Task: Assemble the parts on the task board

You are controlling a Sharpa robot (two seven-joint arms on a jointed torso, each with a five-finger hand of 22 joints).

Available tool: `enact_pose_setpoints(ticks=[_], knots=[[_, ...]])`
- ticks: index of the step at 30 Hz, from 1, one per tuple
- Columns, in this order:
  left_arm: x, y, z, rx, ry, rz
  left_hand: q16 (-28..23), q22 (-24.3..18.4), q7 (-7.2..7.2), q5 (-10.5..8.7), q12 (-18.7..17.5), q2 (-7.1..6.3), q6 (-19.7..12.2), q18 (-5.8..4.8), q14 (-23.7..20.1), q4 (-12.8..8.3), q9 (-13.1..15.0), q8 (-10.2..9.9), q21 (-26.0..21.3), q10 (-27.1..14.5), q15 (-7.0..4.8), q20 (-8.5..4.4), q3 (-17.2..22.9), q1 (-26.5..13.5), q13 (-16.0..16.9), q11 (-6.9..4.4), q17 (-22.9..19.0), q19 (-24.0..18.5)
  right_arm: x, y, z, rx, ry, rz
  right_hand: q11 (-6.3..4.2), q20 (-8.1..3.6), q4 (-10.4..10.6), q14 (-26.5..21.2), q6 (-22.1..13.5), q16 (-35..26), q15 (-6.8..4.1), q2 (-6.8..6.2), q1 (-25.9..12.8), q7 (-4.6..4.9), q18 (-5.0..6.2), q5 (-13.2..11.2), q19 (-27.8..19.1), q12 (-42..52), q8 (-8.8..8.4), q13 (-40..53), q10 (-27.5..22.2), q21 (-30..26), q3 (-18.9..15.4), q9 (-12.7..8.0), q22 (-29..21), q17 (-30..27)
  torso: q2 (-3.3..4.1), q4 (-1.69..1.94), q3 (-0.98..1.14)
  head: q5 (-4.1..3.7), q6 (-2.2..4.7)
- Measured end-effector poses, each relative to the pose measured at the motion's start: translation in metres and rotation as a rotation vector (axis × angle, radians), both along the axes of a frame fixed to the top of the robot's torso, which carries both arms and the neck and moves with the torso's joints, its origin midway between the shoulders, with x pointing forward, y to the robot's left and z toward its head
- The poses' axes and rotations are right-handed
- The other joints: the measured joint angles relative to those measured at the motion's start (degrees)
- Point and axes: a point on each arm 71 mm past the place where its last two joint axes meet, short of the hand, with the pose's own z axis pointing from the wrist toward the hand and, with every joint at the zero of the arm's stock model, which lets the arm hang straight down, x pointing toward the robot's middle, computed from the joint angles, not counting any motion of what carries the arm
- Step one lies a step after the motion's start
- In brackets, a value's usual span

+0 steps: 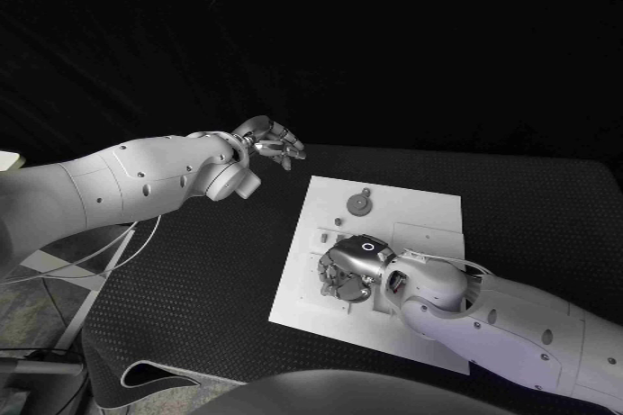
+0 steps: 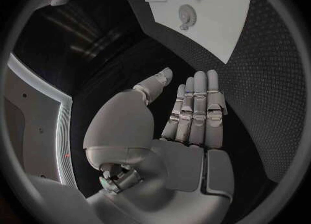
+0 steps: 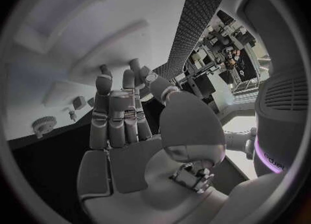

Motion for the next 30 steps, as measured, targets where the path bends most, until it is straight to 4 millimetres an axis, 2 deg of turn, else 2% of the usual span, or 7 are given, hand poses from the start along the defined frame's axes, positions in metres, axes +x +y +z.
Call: enact_pose_setpoints(ticks=[16, 25, 28, 30], knots=[[0.0001, -0.001, -0.0001, -0.001, 0.001, -0.002, 0.0, -0.04, 0.0, 0.0, 0.0, 0.0, 0.0, 0.0, 0.0, 0.0, 0.01, 0.0, 0.0, 0.0, 0.0, 0.0, 0.0, 0.0, -0.01, 0.0, 0.12, 0.0, -0.0054, 0.007, -0.0043, -0.017, 0.015, 0.027, 0.0, 0.01, -0.01, -0.04, 0.01, 0.0, -0.04, 0.15, 0.16, 0.0, 0.25, -0.04, -0.01, 0.26, 0.0, 0.3, 0.02, 0.23, -0.02, 0.0, 0.0, 0.0, -0.01, 0.03, -0.06, -0.09, 0.01], [0.0, -0.0017, -0.0001, -0.001, 0.002, -0.003, 0.0, -0.04, -0.2, 0.0, 0.0, 0.0, -0.21, 0.0, 0.0, 0.0, -0.05, 0.0, 0.0, 0.0, 0.0, 0.0, 0.0, 0.0, -0.01, 0.0, 0.17, 0.0, -0.005, 0.0076, -0.0054, -0.017, 0.03, 0.027, 0.12, -0.09, -0.08, -0.04, -0.03, 0.0, -0.04, 0.15, 0.16, 0.03, 0.27, -0.04, -0.14, -0.1, 0.02, 0.5, -0.74, 0.23, -0.08, 0.0, 0.0, -0.07, -0.05, -0.01, -0.09, -0.45, 0.14], [-0.0001, -0.0016, -0.0001, -0.001, 0.002, -0.003, 0.0, -0.04, -0.2, 0.0, 0.0, 0.0, -0.21, 0.0, 0.0, 0.31, -0.05, 0.0, 0.0, 0.0, 0.0, 0.0, 0.01, 0.0, -0.01, 0.0, 0.17, 0.0, -0.004, 0.0057, -0.0057, -0.011, 0.039, 0.02, 0.4, -0.11, -0.03, -0.25, -1.12, 0.0, 0.22, -0.15, -0.13, 0.62, 0.27, -0.04, -0.34, -1.38, -0.62, 0.56, -2.1, 0.29, -0.68, 0.03, 0.0, -0.09, -0.05, -0.04, -0.07, -0.49, 0.2], [-0.0001, -0.0012, -0.0001, -0.001, 0.002, -0.002, 0.0, -0.04, -0.2, 0.0, 0.0, 0.0, -0.21, 0.0, 0.0, 0.31, -0.05, 0.0, 0.0, 0.0, 0.0, 0.0, 0.01, 0.0, 0.01, 0.0, 0.2, 0.0, -0.0033, 0.004, -0.0063, -0.006, 0.044, 0.015, 0.95, -0.11, -0.01, -0.16, -3.54, 0.0, 0.64, -1.3, -0.83, 1.59, 0.54, -0.02, -0.34, -2.13, -2.04, 0.41, -3.68, 0.46, -1.27, 0.83, 0.0, -0.15, -0.04, -0.04, -0.07, -0.53, 0.23]])
